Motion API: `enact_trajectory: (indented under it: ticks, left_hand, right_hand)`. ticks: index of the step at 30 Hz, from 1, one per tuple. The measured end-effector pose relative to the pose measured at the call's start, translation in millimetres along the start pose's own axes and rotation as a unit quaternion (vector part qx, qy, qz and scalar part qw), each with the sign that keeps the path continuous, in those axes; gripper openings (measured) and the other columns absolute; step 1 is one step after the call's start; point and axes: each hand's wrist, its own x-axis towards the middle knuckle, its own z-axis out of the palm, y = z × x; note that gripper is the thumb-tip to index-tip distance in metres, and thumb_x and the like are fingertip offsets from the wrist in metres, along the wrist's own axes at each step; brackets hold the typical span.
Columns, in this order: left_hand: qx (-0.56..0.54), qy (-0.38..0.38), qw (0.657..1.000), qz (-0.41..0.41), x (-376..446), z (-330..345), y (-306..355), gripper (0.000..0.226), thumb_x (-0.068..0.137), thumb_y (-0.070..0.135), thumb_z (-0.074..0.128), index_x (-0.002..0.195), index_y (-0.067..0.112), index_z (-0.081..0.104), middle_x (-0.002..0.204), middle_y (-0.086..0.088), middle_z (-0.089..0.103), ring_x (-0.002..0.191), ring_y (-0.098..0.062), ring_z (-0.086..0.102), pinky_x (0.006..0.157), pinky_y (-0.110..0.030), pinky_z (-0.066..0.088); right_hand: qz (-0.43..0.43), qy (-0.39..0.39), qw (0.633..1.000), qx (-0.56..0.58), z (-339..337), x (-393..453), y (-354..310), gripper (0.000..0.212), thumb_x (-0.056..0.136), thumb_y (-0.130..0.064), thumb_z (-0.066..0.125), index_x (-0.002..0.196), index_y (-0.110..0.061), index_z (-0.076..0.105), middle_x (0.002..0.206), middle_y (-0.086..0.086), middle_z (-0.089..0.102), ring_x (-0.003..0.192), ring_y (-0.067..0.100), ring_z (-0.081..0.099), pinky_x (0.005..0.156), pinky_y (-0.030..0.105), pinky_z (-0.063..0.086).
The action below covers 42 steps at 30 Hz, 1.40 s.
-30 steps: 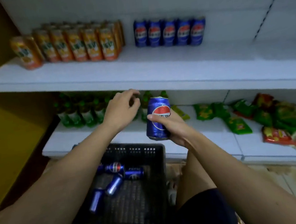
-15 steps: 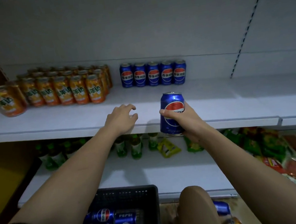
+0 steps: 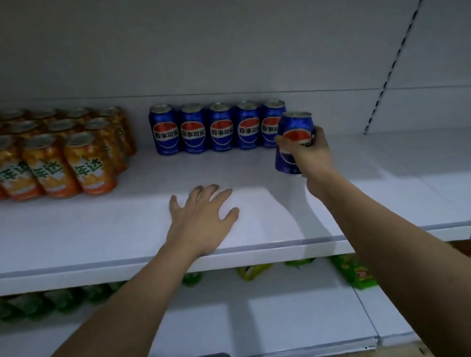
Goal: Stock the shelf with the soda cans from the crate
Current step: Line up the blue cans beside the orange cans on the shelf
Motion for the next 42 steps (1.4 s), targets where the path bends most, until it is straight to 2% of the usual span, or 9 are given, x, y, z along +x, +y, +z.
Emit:
enact_trajectory:
  ticks: [7, 10, 13, 19, 24, 28, 33, 38, 42]
  left_hand:
    - [0.004, 0.020, 1.000, 0.001, 0, 3, 0, 0.056, 0.097, 0.063, 0.022, 0.150, 0.046, 0.018, 0.159, 0.017, 0.015, 0.148, -0.011, 0.007, 0.118, -0.057, 0.001]
    - [0.005, 0.023, 1.000, 0.001, 1, 3, 0, 0.056, 0.097, 0.063, 0.022, 0.150, 0.046, 0.018, 0.159, 0.018, 0.015, 0.148, -0.010, 0.006, 0.118, -0.056, 0.001]
    - [0.003, 0.024, 1.000, -0.007, -1, 3, 0, 0.056, 0.097, 0.062, 0.024, 0.150, 0.046, 0.018, 0.158, 0.019, 0.015, 0.148, -0.009, 0.006, 0.118, -0.056, 0.001]
    - [-0.008, 0.024, 1.000, -0.011, -3, -1, 2, 0.055, 0.096, 0.062, 0.026, 0.149, 0.046, 0.022, 0.158, 0.020, 0.017, 0.147, -0.007, 0.006, 0.119, -0.055, 0.001]
    - [-0.015, 0.024, 1.000, -0.012, -4, -4, 4, 0.055, 0.096, 0.062, 0.028, 0.148, 0.045, 0.025, 0.158, 0.019, 0.020, 0.147, -0.008, 0.011, 0.119, -0.055, 0.003]
    - [-0.031, 0.024, 0.999, -0.016, -7, -6, 4, 0.054, 0.097, 0.059, 0.031, 0.148, 0.042, 0.031, 0.157, 0.016, 0.025, 0.146, -0.010, 0.016, 0.119, -0.055, 0.003]
    - [-0.061, 0.051, 0.996, -0.031, -16, -11, 6, 0.048, 0.097, 0.047, 0.038, 0.143, 0.032, 0.045, 0.152, 0.010, 0.039, 0.139, -0.013, 0.030, 0.118, -0.049, 0.013]
    - [-0.083, 0.044, 0.993, -0.074, -53, -18, 16, 0.049, 0.096, 0.043, 0.043, 0.141, 0.028, 0.049, 0.149, 0.003, 0.043, 0.135, -0.021, 0.037, 0.113, -0.040, 0.024]
    - [-0.162, 0.074, 0.979, -0.102, -105, -30, 23, 0.034, 0.094, 0.038, 0.047, 0.124, 0.028, 0.060, 0.124, 0.002, 0.061, 0.115, -0.024, 0.054, 0.100, -0.040, 0.042]
  right_hand:
    - [-0.055, 0.126, 0.979, -0.148, -9, 115, 29, 0.096, 0.041, -0.071, 0.072, 0.125, -0.024, 0.059, 0.120, 0.003, 0.066, 0.109, 0.026, 0.063, 0.101, 0.047, 0.047]
    - [-0.027, 0.130, 0.980, -0.146, -6, 137, 35, 0.102, 0.039, -0.068, 0.072, 0.129, -0.023, 0.055, 0.126, 0.003, 0.063, 0.116, 0.028, 0.059, 0.105, 0.048, 0.043]
    - [-0.041, 0.119, 0.985, -0.119, -1, 143, 44, 0.081, 0.058, -0.047, 0.083, 0.130, -0.023, 0.054, 0.127, 0.001, 0.063, 0.118, 0.026, 0.058, 0.107, 0.048, 0.042]
    - [-0.084, 0.092, 0.986, -0.107, -3, 137, 71, 0.063, 0.078, -0.027, 0.064, 0.138, -0.018, 0.049, 0.130, 0.004, 0.062, 0.118, 0.020, 0.060, 0.102, 0.046, 0.049]
    - [0.008, 0.064, 0.992, -0.107, -8, 119, 52, 0.049, 0.092, -0.007, 0.054, 0.140, -0.003, 0.043, 0.124, 0.001, 0.053, 0.113, 0.017, 0.052, 0.094, 0.030, 0.043]
    - [0.088, 0.067, 0.984, -0.142, -15, 82, 36, 0.028, 0.096, -0.012, 0.049, 0.118, 0.003, 0.058, 0.101, 0.013, 0.057, 0.092, 0.025, 0.052, 0.079, 0.034, 0.042]
    - [0.061, -0.056, 0.961, -0.262, -14, -15, 7, 0.035, 0.100, -0.028, 0.051, 0.120, 0.000, 0.057, 0.098, 0.015, 0.062, 0.088, 0.033, 0.060, 0.088, 0.050, 0.053]
    - [0.031, -0.171, 0.918, -0.355, -13, -108, -3, 0.040, 0.100, -0.039, 0.051, 0.110, -0.002, 0.062, 0.101, 0.014, 0.068, 0.089, 0.031, 0.063, 0.079, 0.043, 0.054]
    - [0.015, -0.202, 0.908, -0.366, -7, -166, 0, 0.033, 0.098, -0.033, 0.052, 0.101, -0.003, 0.065, 0.093, 0.014, 0.072, 0.075, 0.025, 0.063, 0.068, 0.037, 0.054]
